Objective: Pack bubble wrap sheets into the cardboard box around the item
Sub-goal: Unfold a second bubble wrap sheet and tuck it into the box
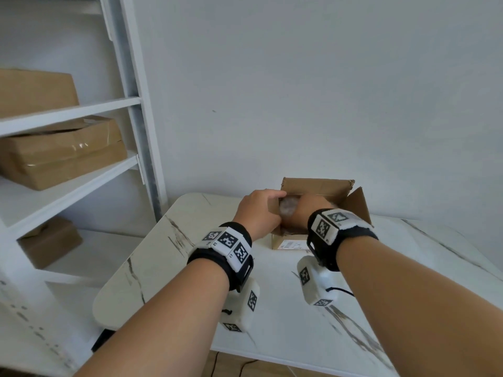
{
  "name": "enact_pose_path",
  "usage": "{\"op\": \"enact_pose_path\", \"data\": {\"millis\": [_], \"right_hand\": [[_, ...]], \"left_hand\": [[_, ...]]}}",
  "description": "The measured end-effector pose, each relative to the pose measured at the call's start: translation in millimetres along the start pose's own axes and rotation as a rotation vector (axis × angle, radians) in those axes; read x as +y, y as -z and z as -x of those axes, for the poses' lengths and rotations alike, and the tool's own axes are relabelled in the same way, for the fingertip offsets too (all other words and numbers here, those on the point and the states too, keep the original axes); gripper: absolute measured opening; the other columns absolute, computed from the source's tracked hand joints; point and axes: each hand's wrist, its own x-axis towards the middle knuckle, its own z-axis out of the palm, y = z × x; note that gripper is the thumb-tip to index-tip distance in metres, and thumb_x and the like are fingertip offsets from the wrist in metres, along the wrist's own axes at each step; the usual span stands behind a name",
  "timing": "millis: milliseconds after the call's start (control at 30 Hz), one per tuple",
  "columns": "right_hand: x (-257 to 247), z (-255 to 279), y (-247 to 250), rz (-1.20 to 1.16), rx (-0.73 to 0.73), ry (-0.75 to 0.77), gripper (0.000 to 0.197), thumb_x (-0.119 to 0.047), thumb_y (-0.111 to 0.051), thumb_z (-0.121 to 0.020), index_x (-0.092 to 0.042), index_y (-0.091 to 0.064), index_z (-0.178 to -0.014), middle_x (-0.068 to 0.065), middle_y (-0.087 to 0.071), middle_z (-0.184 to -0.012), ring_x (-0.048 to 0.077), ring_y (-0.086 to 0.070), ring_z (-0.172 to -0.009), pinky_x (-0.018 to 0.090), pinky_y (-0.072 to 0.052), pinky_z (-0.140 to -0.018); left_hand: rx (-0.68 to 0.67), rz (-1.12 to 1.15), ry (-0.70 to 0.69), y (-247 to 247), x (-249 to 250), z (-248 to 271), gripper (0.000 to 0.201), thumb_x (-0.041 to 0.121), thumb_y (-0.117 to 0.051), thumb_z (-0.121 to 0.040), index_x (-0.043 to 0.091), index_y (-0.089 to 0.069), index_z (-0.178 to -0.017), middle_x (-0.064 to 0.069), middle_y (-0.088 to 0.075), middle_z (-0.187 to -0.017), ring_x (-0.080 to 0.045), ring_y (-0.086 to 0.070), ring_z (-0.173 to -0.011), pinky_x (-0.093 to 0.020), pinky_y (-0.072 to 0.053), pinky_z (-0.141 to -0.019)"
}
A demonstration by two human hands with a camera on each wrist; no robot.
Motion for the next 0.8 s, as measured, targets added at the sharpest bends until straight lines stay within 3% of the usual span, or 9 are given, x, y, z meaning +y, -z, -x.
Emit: {"op": "enact_pose_path", "data": {"millis": [67,133,233,333,500,600,700,767,800], "right_hand": [[10,13,15,-0.310,-0.068,-0.054,0.053,-0.033,-0.077,-0.074,-0.008,-0.059,-0.117,0.012,-0.065,-0.113,0.029,-0.065,-0.103,0.031,-0.052,-0.076],[22,21,29,-0.451,-0.118,-0.054,0.056,-0.035,-0.083,-0.067,-0.009,-0.061,-0.111,0.011,-0.071,-0.099,0.026,-0.071,-0.088,0.035,-0.058,-0.081],[31,28,43,-0.354,0.057,0.056,0.037,-0.040,-0.079,-0.069,-0.007,-0.071,-0.084,0.006,-0.076,-0.073,0.020,-0.075,-0.072,0.036,-0.061,-0.075],[30,37,45,-0.156,0.207,0.272,0.008,-0.023,-0.069,-0.077,-0.021,-0.074,-0.071,-0.006,-0.074,-0.073,0.015,-0.069,-0.074,0.028,-0.058,-0.074],[31,49,40,0.050,0.251,0.435,0.030,-0.008,-0.057,-0.086,-0.028,-0.076,-0.098,-0.013,-0.072,-0.093,0.009,-0.062,-0.093,0.022,-0.050,-0.085],[32,50,36,0.295,0.181,0.518,0.048,-0.004,-0.050,-0.088,-0.038,-0.067,-0.117,-0.008,-0.070,-0.107,0.013,-0.058,-0.090,0.024,-0.048,-0.079],[31,48,33,0.460,0.102,0.537,0.053,-0.008,-0.048,-0.089,-0.045,-0.058,-0.125,-0.011,-0.063,-0.090,0.013,-0.048,-0.081,0.023,-0.038,-0.062],[28,47,31,0.486,0.059,0.503,0.044,-0.016,-0.046,-0.089,-0.040,-0.060,-0.122,-0.011,-0.052,-0.074,0.016,-0.050,-0.079,0.022,-0.033,-0.055],[26,46,31,0.483,0.032,0.478,0.040,-0.018,-0.046,-0.088,-0.036,-0.062,-0.120,-0.009,-0.052,-0.074,0.018,-0.054,-0.080,0.023,-0.035,-0.056]], "left_hand": [[-0.010,-0.004,0.011,0,0,-2,0.060,0.001,-0.059,-0.074,0.028,-0.061,-0.128,0.003,-0.061,-0.132,-0.018,-0.056,-0.121,-0.034,-0.048,-0.102],[-0.022,0.002,0.018,1,2,-3,0.061,0.000,-0.058,-0.073,0.029,-0.063,-0.126,0.004,-0.063,-0.127,-0.018,-0.061,-0.112,-0.035,-0.053,-0.095],[-0.039,-0.016,0.022,2,7,-2,0.059,-0.001,-0.053,-0.076,0.029,-0.062,-0.126,0.005,-0.064,-0.121,-0.017,-0.066,-0.098,-0.033,-0.057,-0.088],[-0.048,-0.073,0.016,4,10,0,0.059,0.000,-0.054,-0.076,0.030,-0.056,-0.127,0.004,-0.062,-0.120,-0.020,-0.064,-0.099,-0.032,-0.055,-0.085],[-0.097,-0.082,0.022,3,9,2,0.060,0.004,-0.063,-0.076,0.029,-0.047,-0.128,0.001,-0.060,-0.117,-0.023,-0.059,-0.098,-0.034,-0.053,-0.081],[-0.082,-0.087,0.026,2,9,-1,0.059,0.006,-0.067,-0.076,0.030,-0.049,-0.127,0.002,-0.059,-0.121,-0.022,-0.058,-0.102,-0.034,-0.053,-0.085],[-0.065,-0.093,0.020,1,8,-2,0.058,0.007,-0.068,-0.076,0.032,-0.050,-0.126,0.006,-0.058,-0.124,-0.020,-0.057,-0.105,-0.031,-0.051,-0.087],[-0.057,-0.095,0.015,0,7,-1,0.058,0.006,-0.066,-0.077,0.034,-0.051,-0.126,0.007,-0.058,-0.125,-0.019,-0.057,-0.106,-0.030,-0.051,-0.087],[-0.055,-0.096,0.014,1,7,-1,0.059,0.005,-0.066,-0.076,0.034,-0.051,-0.125,0.007,-0.058,-0.126,-0.019,-0.058,-0.106,-0.030,-0.051,-0.086]]}}
